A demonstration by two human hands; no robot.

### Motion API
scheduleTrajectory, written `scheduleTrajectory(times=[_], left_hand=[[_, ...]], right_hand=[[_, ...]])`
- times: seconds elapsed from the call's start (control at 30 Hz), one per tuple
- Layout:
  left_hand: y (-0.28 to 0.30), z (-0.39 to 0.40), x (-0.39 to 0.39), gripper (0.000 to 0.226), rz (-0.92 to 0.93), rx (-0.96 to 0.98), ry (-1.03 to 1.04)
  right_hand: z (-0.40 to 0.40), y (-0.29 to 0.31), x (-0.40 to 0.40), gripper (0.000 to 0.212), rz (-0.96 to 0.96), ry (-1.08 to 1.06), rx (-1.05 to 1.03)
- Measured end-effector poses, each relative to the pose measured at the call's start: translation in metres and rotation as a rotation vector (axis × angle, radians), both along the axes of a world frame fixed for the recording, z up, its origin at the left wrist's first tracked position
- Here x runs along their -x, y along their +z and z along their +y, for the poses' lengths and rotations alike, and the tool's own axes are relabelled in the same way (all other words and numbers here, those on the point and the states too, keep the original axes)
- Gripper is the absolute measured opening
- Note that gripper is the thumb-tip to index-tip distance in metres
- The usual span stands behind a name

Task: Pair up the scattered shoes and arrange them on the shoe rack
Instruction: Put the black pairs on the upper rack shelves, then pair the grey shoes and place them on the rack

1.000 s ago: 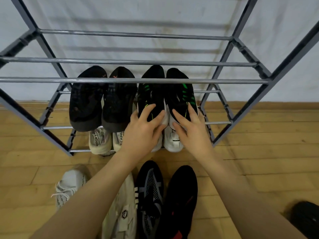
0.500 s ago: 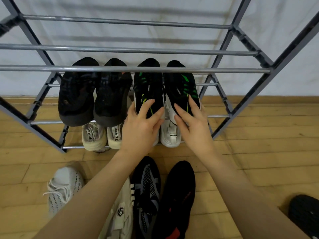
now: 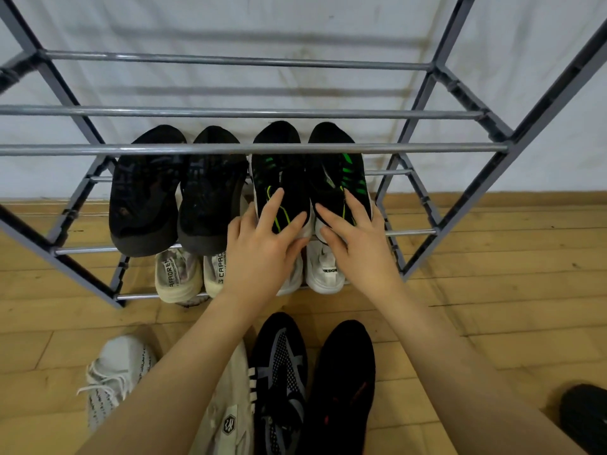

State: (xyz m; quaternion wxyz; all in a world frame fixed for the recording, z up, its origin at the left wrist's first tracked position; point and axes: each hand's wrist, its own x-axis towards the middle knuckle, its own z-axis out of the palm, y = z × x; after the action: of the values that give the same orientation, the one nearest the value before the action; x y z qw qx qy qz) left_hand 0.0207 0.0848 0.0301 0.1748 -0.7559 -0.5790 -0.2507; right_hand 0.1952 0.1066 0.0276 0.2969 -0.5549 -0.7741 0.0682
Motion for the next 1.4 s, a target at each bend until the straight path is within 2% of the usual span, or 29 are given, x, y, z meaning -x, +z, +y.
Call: scheduleTrajectory(times=[0.17, 0.37, 0.53, 0.8, 0.93, 1.03, 1.17, 1.4], left_hand=[[-0.004, 0.005, 0.006, 0.032, 0.052, -0.026, -0.007], [0.004, -0.004, 0.003, 0.034, 0.060, 0.056, 0.023], [0.018, -0.033, 0.011, 0.040, -0.006, 0.106, 0.014], [0.053, -0.078, -0.009, 0.042, -0.189, 0.226, -0.148], [0.040, -0.094, -0.045, 0.042, -0.198, 0.290, -0.261], [0.022, -0.098, -0.085, 0.041, -0.184, 0.366, -0.338], [-0.003, -0.096, -0.155, 0.036, -0.131, 0.442, -0.481], [-0.046, -0.100, -0.281, 0.039, -0.088, 0.710, -0.648]], right_hand=[[0.006, 0.003, 0.011, 0.037, -0.042, -0.043, 0.062], [-0.004, 0.013, 0.011, 0.041, -0.056, -0.066, 0.158], [-0.041, 0.021, 0.015, 0.046, -0.073, -0.105, 0.118], [-0.108, 0.039, -0.013, 0.043, 0.131, -0.192, 0.080], [-0.133, 0.027, -0.053, 0.034, 0.188, -0.293, 0.123], [-0.153, 0.007, -0.091, 0.034, 0.130, -0.353, 0.136], [-0.179, -0.031, -0.145, 0.037, 0.151, -0.533, 0.212], [-0.222, -0.081, -0.240, 0.036, 0.066, -0.810, 0.285]])
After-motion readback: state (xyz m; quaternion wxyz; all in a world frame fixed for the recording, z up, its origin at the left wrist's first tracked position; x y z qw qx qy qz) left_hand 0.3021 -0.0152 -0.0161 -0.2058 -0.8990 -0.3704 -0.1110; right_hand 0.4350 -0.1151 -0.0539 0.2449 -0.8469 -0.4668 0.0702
